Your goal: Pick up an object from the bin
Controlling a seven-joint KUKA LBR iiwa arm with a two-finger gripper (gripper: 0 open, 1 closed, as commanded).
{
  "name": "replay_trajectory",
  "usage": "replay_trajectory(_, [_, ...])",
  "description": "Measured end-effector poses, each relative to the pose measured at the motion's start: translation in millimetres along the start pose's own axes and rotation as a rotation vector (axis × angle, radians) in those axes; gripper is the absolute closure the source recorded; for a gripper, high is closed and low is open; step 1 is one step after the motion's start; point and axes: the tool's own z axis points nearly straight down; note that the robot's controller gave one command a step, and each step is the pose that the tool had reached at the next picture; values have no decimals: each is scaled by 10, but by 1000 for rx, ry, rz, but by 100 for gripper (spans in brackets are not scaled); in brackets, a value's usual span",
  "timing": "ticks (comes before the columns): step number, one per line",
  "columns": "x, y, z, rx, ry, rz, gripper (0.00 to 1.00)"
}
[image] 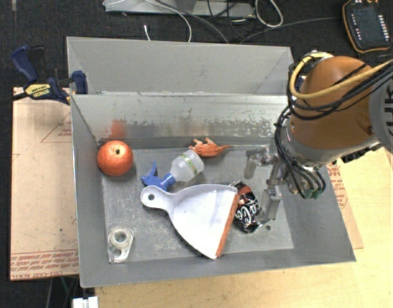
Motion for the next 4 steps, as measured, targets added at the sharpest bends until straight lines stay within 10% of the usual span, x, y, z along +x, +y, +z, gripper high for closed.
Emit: replay_trajectory(4, [-288, 637, 682, -3, 1, -246, 0])
